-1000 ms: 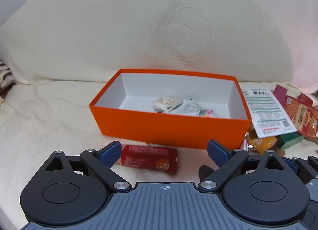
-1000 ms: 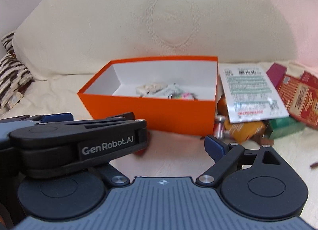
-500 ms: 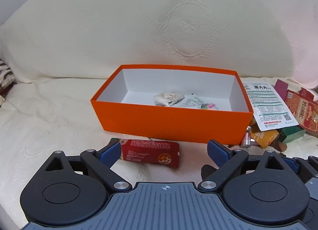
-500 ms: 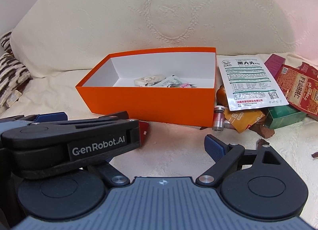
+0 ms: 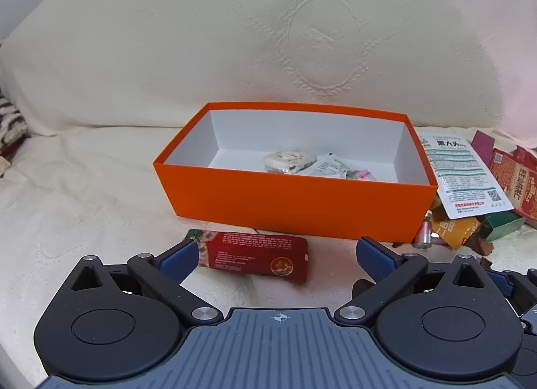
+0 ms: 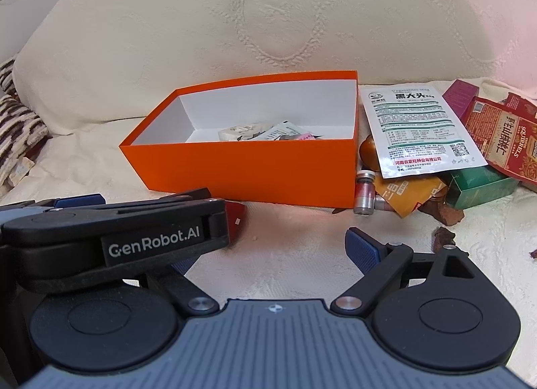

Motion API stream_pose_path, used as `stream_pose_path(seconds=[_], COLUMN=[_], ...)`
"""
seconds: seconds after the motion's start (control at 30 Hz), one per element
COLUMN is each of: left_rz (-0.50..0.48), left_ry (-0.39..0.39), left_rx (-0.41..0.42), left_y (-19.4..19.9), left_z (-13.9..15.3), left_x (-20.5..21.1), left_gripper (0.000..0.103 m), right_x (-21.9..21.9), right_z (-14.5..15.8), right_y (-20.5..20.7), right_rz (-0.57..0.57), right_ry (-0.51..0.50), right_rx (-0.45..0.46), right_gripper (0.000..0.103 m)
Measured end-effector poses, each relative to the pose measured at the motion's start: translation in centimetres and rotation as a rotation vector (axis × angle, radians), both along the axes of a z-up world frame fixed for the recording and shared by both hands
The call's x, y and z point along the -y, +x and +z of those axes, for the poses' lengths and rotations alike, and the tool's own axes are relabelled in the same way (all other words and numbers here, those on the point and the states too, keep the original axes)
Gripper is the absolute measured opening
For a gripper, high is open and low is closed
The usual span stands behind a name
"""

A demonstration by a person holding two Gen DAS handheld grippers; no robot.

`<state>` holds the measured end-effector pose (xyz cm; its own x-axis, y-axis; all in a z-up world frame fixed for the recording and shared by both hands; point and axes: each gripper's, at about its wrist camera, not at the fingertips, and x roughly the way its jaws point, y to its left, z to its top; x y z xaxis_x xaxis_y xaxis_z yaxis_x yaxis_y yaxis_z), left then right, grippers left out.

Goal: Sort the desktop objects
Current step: 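Withdraw both open grippers from the orange box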

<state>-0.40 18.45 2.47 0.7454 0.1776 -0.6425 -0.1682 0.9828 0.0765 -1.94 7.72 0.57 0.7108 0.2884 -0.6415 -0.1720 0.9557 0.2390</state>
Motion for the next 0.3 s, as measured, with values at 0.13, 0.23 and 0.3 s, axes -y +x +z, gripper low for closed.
stream_pose_path(seconds=[0.13,0.23,0.3], left_rz=[-0.005,-0.008,-0.009], left_ry=[-0.008,0.003,0.012], left_rx=[-0.017,-0.015,-0.01], left_y=[0.11,-0.03,-0.11], left_z=[-0.2,-0.34,-0.4], left_x=[0.16,0.5,0.71], left_gripper=[0.103,0.103,0.103], right_x=[-0.02,-0.11,-0.13], right_z=[-0.18,-0.3,-0.4], right_y=[0.01,-0.08,-0.12], right_rz=[0.005,0.009,0.011], right_ry=[-0.003,-0.01,-0.01], right_rx=[-0.003,-0.005,-0.008], right_gripper=[0.093,0.093,0.093])
